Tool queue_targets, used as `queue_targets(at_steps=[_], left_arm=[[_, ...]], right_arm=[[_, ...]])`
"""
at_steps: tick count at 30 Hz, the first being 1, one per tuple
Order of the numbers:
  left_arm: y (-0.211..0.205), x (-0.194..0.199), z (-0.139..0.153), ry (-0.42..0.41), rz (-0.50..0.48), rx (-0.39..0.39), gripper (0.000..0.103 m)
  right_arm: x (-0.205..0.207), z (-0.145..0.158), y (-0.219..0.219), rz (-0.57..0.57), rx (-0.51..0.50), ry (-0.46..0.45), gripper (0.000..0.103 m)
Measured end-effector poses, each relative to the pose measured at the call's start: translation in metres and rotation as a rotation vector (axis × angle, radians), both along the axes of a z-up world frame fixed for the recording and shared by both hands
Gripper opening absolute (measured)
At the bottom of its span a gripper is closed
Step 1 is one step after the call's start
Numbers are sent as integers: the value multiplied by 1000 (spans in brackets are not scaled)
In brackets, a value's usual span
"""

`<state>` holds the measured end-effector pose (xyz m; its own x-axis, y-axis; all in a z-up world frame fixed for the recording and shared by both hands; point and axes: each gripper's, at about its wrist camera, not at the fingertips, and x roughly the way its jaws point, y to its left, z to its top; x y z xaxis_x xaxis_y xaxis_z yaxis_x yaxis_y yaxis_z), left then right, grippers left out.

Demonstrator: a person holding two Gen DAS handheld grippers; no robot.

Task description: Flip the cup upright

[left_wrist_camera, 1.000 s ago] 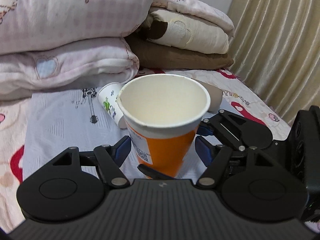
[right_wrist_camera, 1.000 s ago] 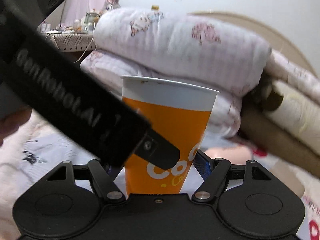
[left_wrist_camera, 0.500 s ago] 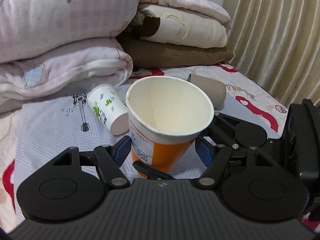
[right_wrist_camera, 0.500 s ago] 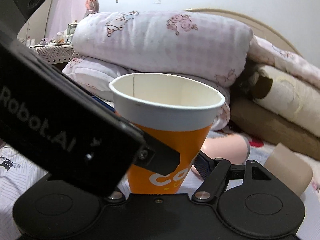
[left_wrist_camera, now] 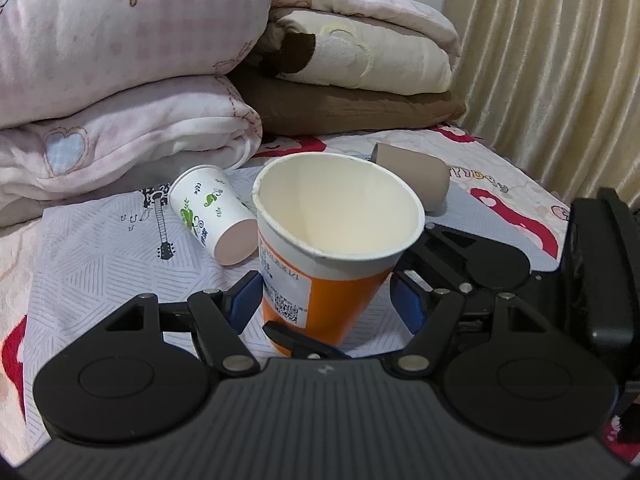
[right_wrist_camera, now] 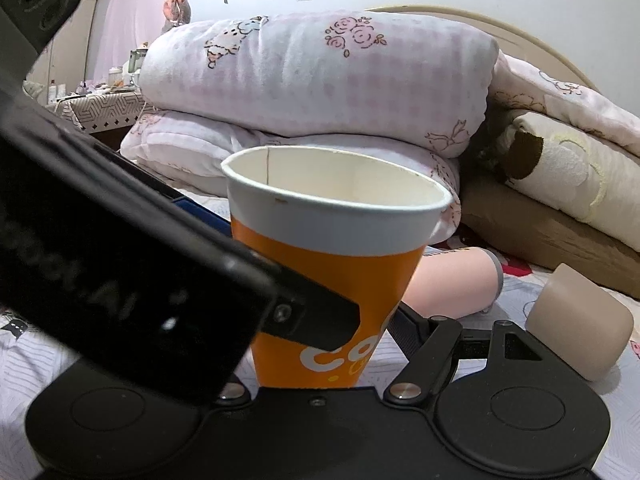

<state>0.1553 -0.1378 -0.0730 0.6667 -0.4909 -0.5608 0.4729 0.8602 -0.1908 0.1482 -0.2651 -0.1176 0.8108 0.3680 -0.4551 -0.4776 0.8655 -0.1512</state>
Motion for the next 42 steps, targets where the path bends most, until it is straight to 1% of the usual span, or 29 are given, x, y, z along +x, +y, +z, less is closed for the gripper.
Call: queue_targets(at_steps=[3, 5, 7, 10, 12, 15, 17, 19, 22, 25, 28, 31, 36, 39, 41, 42], left_arm=[[0, -3, -1, 18, 7, -2, 70], [1, -6, -1, 27, 22, -10, 70], [4, -10, 0, 41, 36, -27, 71], [7, -16, 3, 61, 61, -31, 72], [8, -20, 5, 84, 56, -32, 72], [5, -28, 11, 95, 34, -5, 73], [4, -36, 16, 84, 41, 21, 73], [5, -42, 22, 81, 51, 31, 73], [6, -53, 32, 80, 75, 56, 73], [10, -64, 42, 66, 113, 73, 73], [19, -77, 52, 58, 166, 39, 73], [26, -90, 61, 52, 205, 27, 73], [37, -116, 79, 37, 251, 35, 73], [40, -130, 90, 25, 254, 37, 73], [43, -141, 100, 6, 250, 31, 73], [45, -146, 104, -1, 255, 34, 74]], right_arm=[[-3, 2, -2, -8, 4, -7, 81], [-4, 4, -3, -17, 12, -2, 89], [-8, 5, -5, -19, 24, -3, 89], [-13, 6, -7, -31, 33, 14, 89], [-16, 7, -10, -47, 49, 36, 89], [-23, 8, -14, -63, 61, 61, 89], [-29, 10, -18, -69, 70, 72, 89], [-35, 11, -20, -78, 74, 85, 89], [-43, 15, -25, -77, 56, 133, 89], [-55, 26, -31, -93, 66, 144, 89], [-67, 38, -34, -113, 58, 138, 89], [-81, 52, -36, -129, 64, 137, 89], [-108, 80, -36, -162, 57, 109, 89], [-122, 97, -37, -187, 65, 102, 89], [-130, 110, -37, -248, 68, 139, 89], [-134, 116, -39, -269, 86, 155, 89]])
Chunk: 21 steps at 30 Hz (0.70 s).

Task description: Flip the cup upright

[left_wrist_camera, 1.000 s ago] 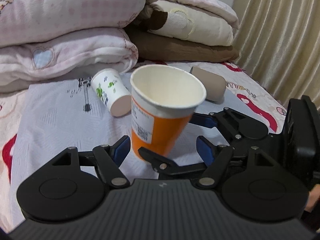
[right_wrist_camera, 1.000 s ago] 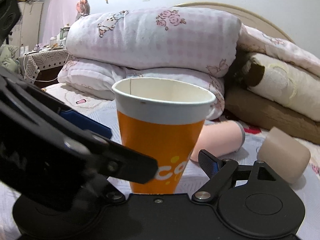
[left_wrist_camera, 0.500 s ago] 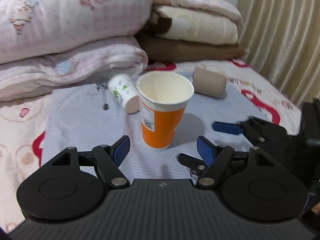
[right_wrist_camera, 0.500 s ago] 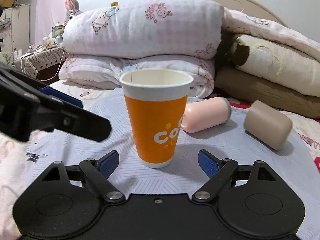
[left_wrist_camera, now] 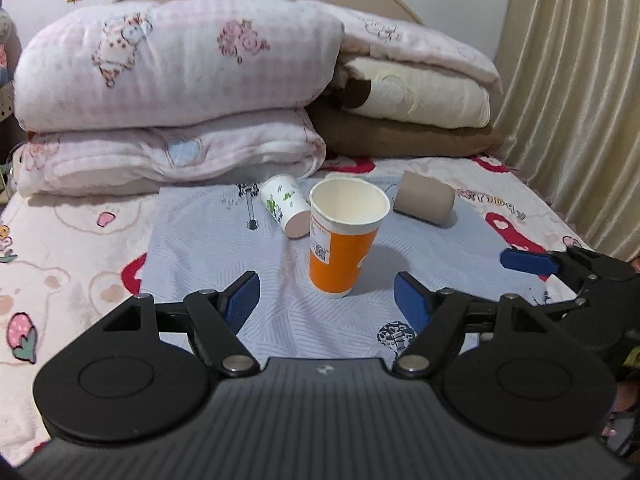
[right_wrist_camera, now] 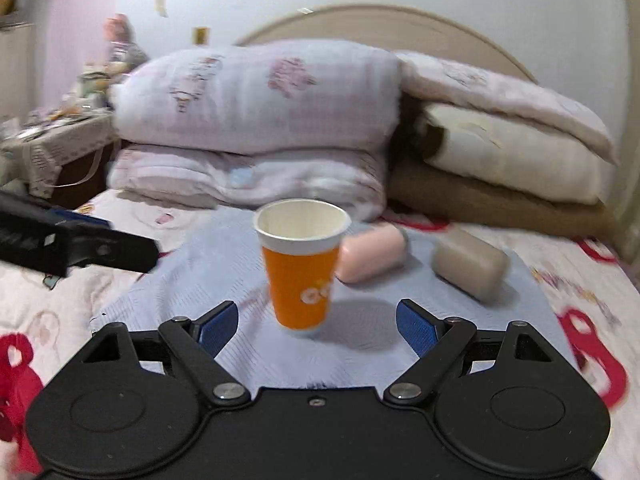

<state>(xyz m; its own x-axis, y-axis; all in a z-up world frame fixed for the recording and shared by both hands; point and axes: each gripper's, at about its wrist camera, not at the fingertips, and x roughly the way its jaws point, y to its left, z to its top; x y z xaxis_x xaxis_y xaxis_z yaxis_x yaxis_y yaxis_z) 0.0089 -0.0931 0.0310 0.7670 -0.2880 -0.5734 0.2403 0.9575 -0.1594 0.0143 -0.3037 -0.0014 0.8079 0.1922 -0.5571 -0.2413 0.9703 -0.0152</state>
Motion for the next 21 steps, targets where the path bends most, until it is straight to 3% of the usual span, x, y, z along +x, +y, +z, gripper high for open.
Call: queue_targets(at_steps=[4, 13, 21], left_arm=[[5, -14, 12, 9, 34, 17, 75], [23, -23, 13, 36, 103, 46, 76], [28, -24, 12, 46, 129, 55, 77]], right_arm=[[-19, 19, -4, -25, 63, 3, 89], [-49, 48, 6, -4, 28, -53, 89], [-52, 52, 12, -30, -13, -85, 89]])
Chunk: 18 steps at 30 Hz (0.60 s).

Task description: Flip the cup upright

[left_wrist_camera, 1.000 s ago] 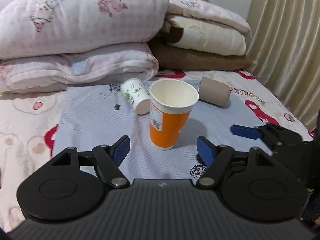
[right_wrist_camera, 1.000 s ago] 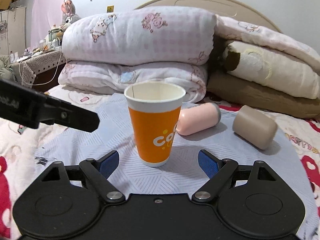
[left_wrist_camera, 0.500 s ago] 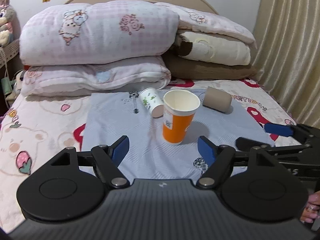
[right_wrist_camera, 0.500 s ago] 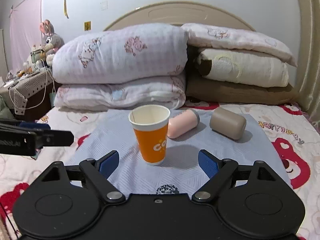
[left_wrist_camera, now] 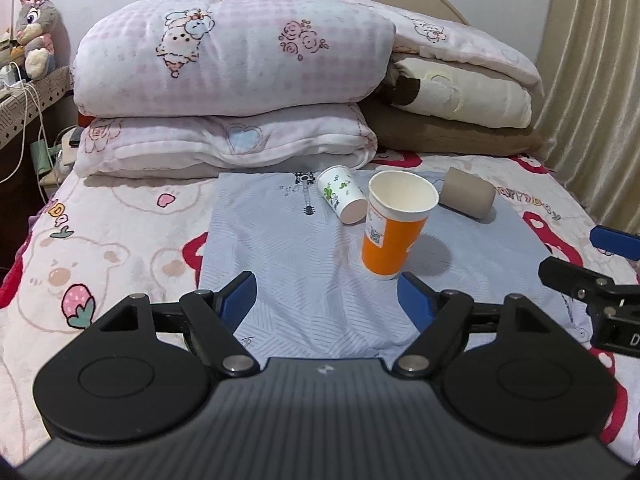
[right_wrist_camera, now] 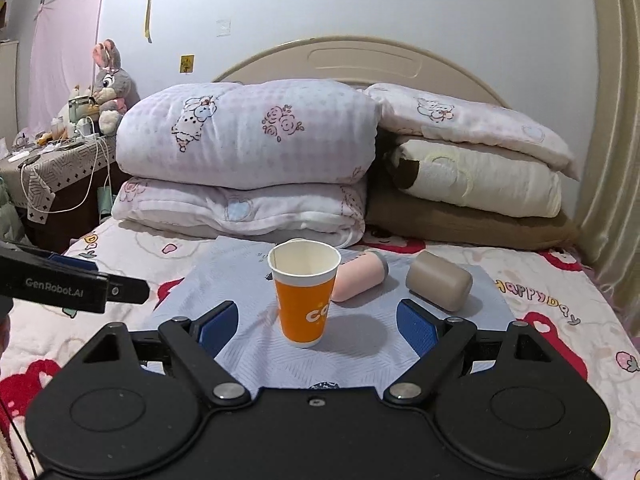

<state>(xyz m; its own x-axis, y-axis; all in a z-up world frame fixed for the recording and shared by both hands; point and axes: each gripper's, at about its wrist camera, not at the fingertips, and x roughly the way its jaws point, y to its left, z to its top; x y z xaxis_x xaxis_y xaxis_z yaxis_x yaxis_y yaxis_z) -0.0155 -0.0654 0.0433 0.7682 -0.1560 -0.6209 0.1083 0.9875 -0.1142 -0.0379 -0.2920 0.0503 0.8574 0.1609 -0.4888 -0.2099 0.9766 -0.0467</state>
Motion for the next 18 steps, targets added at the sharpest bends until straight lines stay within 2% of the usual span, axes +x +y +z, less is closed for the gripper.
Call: queue_targets(at_steps=[4, 6, 8, 18], left_arm=[[0, 2, -1, 7, 16, -4, 79], [-1, 1, -2, 0, 24, -2, 94], [-2, 1, -3, -12, 31, 4, 99], [-3, 10, -15, 50, 66, 42, 102]], right_arm=[[5, -5, -1, -27, -3, 8, 91], [7, -7, -1, -37, -2, 13, 100], [7, -8, -2, -47, -3, 5, 103], [9, -10, -4, -78, 15, 7, 103]])
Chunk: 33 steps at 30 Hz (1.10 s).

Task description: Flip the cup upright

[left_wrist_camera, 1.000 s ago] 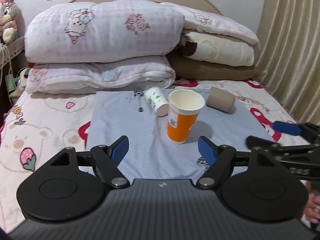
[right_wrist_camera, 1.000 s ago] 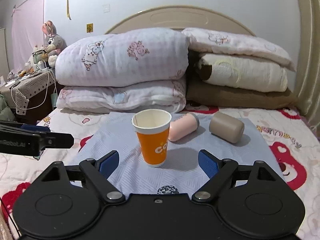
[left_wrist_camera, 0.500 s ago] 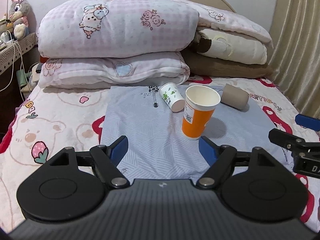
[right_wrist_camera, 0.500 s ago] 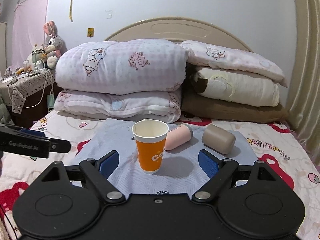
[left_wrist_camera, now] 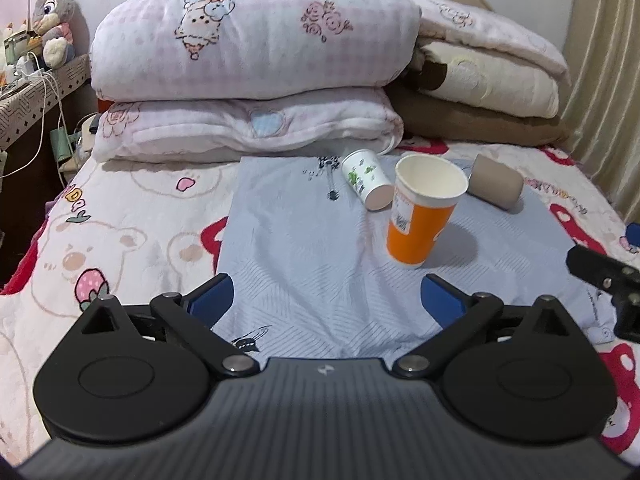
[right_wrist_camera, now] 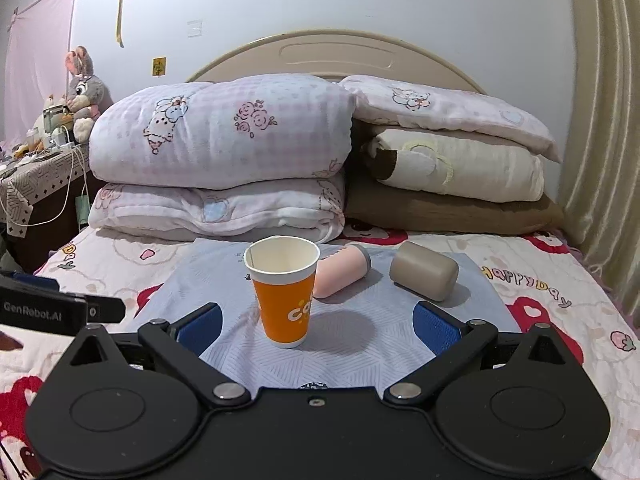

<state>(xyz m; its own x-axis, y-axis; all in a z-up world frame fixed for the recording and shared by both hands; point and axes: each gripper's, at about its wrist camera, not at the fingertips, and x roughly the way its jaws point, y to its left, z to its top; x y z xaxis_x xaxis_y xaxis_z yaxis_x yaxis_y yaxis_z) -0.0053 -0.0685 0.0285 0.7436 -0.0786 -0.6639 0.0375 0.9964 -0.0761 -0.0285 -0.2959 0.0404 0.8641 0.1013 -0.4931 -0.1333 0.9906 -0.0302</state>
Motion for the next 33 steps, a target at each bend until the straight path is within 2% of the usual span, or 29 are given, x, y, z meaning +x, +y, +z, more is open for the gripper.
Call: queue_targets(at_steps=[15, 33], left_arm=[[3, 4, -5, 47, 25, 12, 102], [6, 5, -5, 56, 50, 42, 102]], right_arm=[[3, -4, -1, -26, -6, 11, 103], [6, -6, -2, -40, -21, 26, 103]])
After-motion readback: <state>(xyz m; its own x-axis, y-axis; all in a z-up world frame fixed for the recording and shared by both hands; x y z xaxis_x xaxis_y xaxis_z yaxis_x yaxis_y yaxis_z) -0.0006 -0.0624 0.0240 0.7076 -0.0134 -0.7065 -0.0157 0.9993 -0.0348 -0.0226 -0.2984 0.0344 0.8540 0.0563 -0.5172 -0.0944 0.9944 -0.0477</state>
